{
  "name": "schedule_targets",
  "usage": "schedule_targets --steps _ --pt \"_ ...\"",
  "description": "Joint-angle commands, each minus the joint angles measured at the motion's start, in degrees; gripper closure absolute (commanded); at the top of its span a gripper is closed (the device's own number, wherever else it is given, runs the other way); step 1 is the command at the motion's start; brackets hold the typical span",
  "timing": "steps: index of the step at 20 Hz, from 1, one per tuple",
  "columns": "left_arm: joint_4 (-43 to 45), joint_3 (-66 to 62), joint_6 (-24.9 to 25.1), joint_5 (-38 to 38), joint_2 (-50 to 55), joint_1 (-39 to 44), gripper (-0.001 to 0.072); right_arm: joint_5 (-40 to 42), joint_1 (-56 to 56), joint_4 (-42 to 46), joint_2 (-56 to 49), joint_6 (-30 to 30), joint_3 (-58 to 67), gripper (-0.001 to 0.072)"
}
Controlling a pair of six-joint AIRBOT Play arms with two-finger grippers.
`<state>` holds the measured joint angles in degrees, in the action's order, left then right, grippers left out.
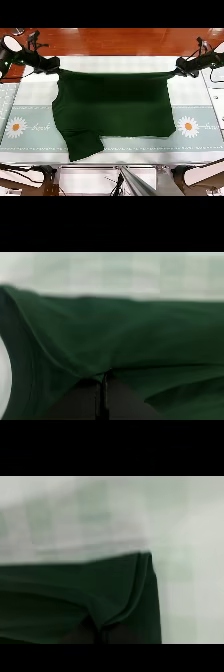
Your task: Fold the shirts.
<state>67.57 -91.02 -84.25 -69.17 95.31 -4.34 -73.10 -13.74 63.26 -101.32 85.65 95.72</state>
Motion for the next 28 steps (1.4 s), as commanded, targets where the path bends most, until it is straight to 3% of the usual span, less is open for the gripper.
schedule_targets --steps 1,3,4,5,6,9,11,14,18,20,24,28 --pt "0.1 4.7 2.4 -6.3 0.6 -0.4 0.0689 -6.6 -0.5 1.2 -0.8 -2.1 -3.9 0.0686" --pt "0.5 8.5 2.8 -6.6 1.2 -0.4 0.0688 -5.5 -0.1 1.6 -0.8 -2.1 -8.5 0.0686" --pt "0.5 9.2 2.8 -7.6 1.5 -0.4 0.067 -4.7 -0.1 1.4 -0.8 -1.6 -10.1 0.0625" --pt "0.6 9.3 2.8 -9.2 1.8 -0.4 0.0455 -4.9 0.0 1.0 -0.8 -1.2 -10.7 0.0293" --pt "0.9 9.2 2.8 -10.9 1.8 -0.4 -0.0002 -6.1 0.0 0.7 -0.6 -2.2 -10.7 0.0091" --pt "13.9 7.4 0.2 -19.0 0.8 -1.7 0.0006 -9.7 -1.8 4.8 3.7 -2.3 -10.7 0.0089" --pt "15.5 10.0 -4.2 -18.6 -3.2 -5.1 0.0006 -11.3 -4.6 11.6 9.6 -1.8 -11.5 0.009" --pt "11.4 21.7 -1.3 -17.5 -11.5 -10.8 0.0007 -3.5 -10.4 12.7 21.6 -1.4 -24.2 0.009" --pt "3.9 41.9 2.3 -15.8 -20.5 -16.1 0.0007 9.0 -13.9 -5.8 34.3 -9.4 -49.7 0.009" --pt "-2.7 47.9 5.0 -10.6 -24.4 -18.1 0.0007 9.9 -13.6 -12.7 37.1 -14.5 -56.6 0.009" --pt "-15.8 55.3 10.7 -7.1 -27.0 -17.8 0.0007 7.2 -13.6 -11.3 37.4 -14.8 -59.1 0.009" --pt "-17.7 59.7 11.4 -3.6 -27.0 -12.9 0.0007 6.2 -13.6 -11.4 37.4 -13.5 -59.1 0.009"
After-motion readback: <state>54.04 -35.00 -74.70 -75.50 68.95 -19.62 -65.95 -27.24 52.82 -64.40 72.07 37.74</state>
